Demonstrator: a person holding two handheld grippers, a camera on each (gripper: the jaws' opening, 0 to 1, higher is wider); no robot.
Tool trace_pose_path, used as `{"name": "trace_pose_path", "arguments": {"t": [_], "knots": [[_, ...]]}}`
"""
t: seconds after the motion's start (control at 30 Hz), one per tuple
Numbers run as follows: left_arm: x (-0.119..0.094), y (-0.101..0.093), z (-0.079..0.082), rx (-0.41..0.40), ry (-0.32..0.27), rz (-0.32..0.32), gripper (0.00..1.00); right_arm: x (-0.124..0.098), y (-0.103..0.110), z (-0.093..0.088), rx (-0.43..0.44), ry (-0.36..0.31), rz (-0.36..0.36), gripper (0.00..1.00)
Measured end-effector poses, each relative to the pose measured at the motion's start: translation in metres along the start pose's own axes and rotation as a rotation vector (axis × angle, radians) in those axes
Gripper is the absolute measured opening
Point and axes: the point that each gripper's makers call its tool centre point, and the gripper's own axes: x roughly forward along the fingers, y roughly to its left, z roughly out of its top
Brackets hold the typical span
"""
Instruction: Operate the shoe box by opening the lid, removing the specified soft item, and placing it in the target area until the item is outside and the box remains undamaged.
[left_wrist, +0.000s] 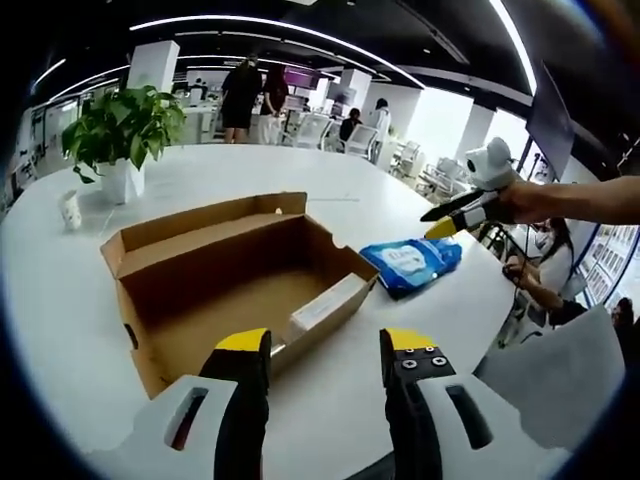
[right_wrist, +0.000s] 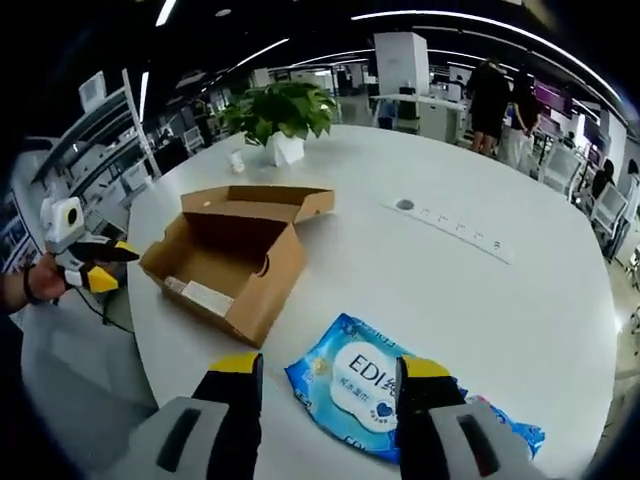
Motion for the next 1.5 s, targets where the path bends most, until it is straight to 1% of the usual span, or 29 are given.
{"name": "trace_pose_path", "arguments": {"t": [0.23,0.4,0.47,0.57,0.73,0.87,1.13,1.5], "knots": [[-0.002,0.003,0.002,-0.021,-0.012,0.001,0.44,0.011,0.011,0.017,-0.026,-0.003,0.020,0.52],[-0.002,0.001,0.002,-0.023,-0.012,-0.002,0.44,0.016,0.019,0.025,-0.038,-0.002,0.029,0.52],[-0.001,0.000,0.001,-0.019,-0.006,-0.003,0.44,0.018,0.023,0.029,-0.044,-0.003,0.036,0.51],[0.000,-0.004,0.001,0.022,0.003,-0.002,0.44,0.023,0.031,0.034,-0.053,-0.002,0.042,0.51],[0.001,-0.008,0.002,0.025,0.000,-0.019,0.44,0.030,0.046,0.041,-0.041,-0.013,0.074,0.51],[0.000,-0.008,0.003,0.015,-0.004,-0.021,0.44,0.038,0.056,0.044,-0.062,-0.001,0.085,0.51],[0.001,-0.013,0.002,0.026,0.003,-0.036,0.44,0.054,0.073,0.050,-0.094,0.021,0.118,0.51],[0.000,-0.013,0.004,0.009,-0.007,-0.041,0.44,0.073,0.095,0.059,-0.171,0.063,0.157,0.51]]}}
